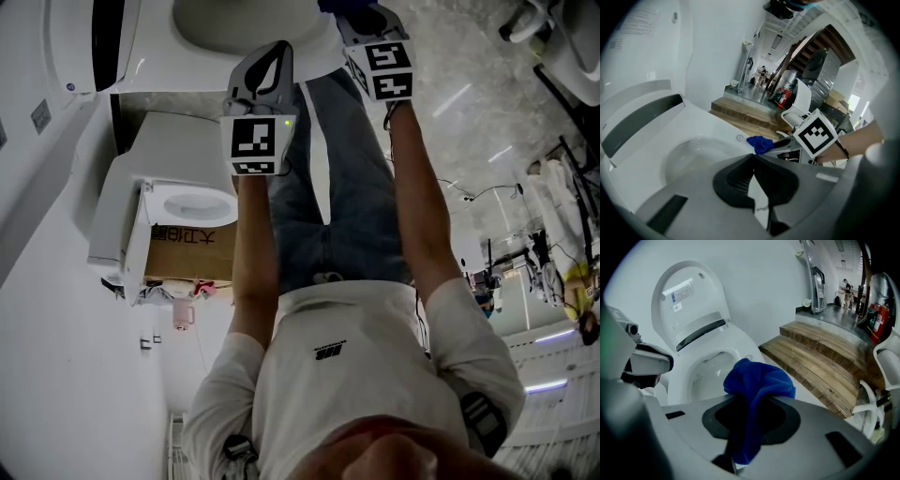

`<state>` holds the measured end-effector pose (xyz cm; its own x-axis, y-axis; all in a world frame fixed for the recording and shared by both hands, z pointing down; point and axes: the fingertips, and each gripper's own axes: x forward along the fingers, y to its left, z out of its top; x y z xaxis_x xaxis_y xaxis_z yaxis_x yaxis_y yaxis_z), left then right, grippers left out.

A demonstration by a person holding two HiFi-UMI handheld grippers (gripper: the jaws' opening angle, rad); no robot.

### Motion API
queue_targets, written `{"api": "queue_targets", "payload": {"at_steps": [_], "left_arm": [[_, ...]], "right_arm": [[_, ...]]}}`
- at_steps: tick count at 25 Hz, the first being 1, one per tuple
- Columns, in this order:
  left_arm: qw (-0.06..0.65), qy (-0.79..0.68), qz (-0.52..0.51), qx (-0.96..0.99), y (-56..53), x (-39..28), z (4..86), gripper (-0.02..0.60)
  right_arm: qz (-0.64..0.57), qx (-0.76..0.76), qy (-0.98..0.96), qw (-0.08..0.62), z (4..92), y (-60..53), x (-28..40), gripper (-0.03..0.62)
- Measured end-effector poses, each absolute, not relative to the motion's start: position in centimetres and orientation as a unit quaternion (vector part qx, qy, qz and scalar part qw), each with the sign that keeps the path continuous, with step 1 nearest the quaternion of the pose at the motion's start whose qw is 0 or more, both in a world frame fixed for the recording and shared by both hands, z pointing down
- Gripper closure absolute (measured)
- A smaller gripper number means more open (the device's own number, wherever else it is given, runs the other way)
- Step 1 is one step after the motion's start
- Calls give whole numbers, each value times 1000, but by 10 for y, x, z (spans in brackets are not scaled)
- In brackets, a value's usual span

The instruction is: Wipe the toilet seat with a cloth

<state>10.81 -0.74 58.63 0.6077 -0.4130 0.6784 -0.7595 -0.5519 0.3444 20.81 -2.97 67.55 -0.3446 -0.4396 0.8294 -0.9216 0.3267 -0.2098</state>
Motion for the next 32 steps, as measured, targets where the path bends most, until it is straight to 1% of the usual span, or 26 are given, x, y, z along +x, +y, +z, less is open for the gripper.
{"api": "queue_targets", "payload": {"at_steps": [13,32], "left_arm": [[329,-357,254,837,-42,95,582,572],[336,-387,228,828,-79,57,575,574]], "right_arm": [[328,452,-748,359,674,-70,194,508],[292,430,-764,383,670,-123,149,508]]}}
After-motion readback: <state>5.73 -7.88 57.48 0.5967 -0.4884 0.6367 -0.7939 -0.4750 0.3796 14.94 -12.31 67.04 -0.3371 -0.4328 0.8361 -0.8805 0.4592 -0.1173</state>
